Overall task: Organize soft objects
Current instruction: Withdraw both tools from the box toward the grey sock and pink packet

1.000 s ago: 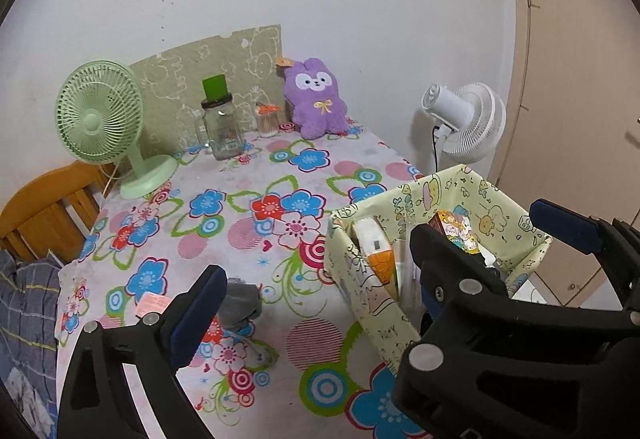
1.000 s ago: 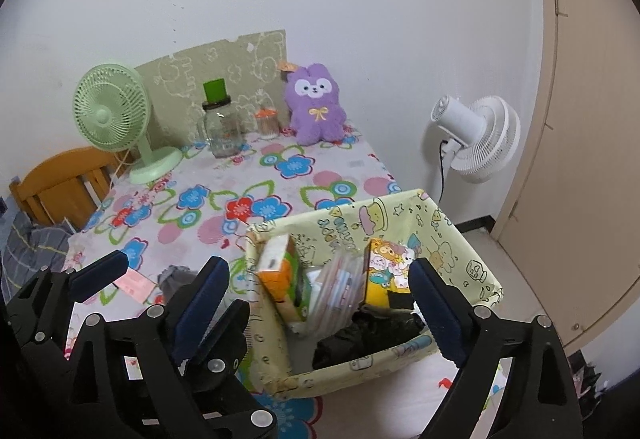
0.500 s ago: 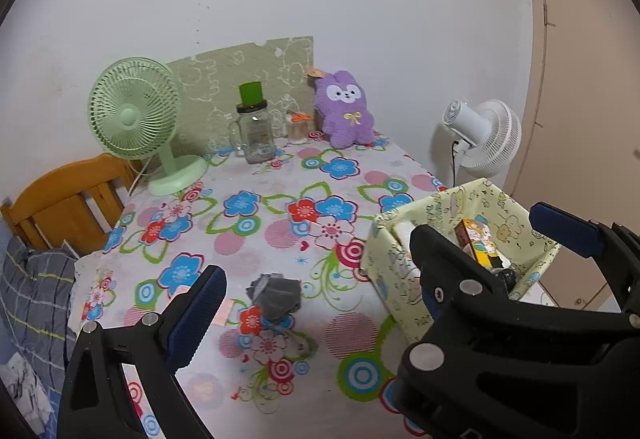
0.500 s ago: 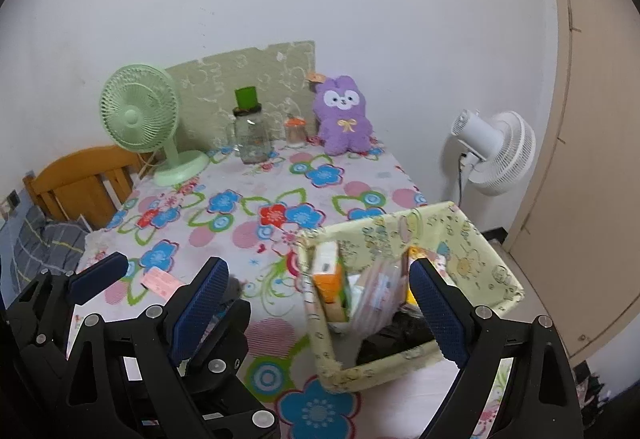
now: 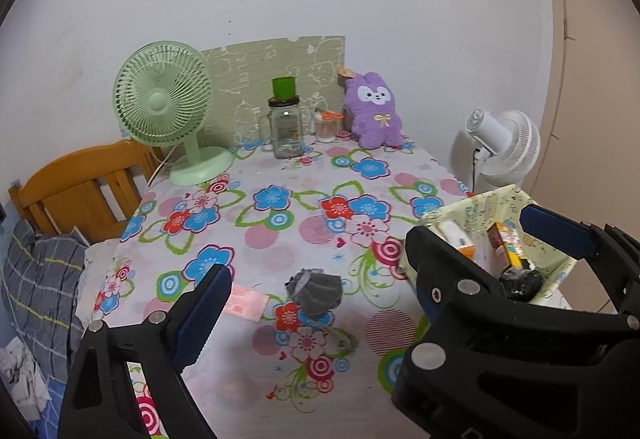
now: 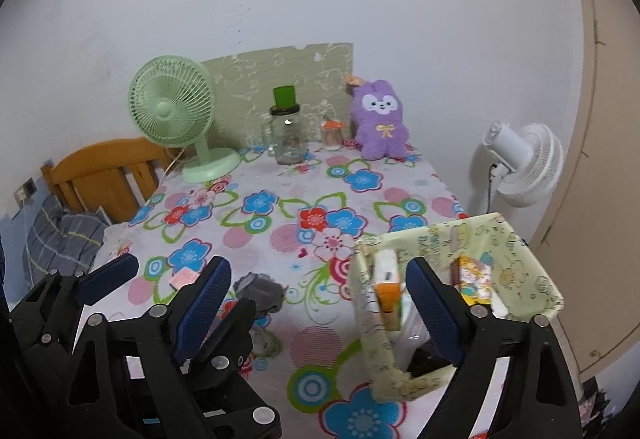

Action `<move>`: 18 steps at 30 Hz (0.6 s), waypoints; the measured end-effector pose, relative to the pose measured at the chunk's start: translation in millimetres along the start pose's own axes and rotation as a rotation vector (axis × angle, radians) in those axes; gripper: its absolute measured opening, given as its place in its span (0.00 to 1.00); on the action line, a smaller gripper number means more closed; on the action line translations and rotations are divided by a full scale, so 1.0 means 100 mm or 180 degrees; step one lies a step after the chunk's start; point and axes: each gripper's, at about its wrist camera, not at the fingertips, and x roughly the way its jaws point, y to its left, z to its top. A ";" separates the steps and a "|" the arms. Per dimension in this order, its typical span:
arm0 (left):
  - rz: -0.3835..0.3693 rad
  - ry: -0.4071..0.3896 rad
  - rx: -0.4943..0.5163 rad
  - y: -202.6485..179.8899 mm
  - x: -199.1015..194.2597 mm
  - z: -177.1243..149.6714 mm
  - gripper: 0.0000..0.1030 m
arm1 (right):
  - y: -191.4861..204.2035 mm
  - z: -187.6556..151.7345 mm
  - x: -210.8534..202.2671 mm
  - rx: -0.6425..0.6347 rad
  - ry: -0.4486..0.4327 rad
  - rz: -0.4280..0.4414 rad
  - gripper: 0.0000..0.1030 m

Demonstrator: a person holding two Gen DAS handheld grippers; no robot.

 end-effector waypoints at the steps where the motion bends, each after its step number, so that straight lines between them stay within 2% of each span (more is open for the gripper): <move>1: 0.0004 0.0013 -0.0011 0.02 0.01 -0.01 0.91 | 0.03 0.00 0.02 -0.0013 0.0015 0.0013 0.86; 18: 0.0183 0.0231 -0.0168 0.36 0.29 -0.18 0.85 | 0.34 -0.11 0.44 -0.0172 0.0223 0.0270 0.86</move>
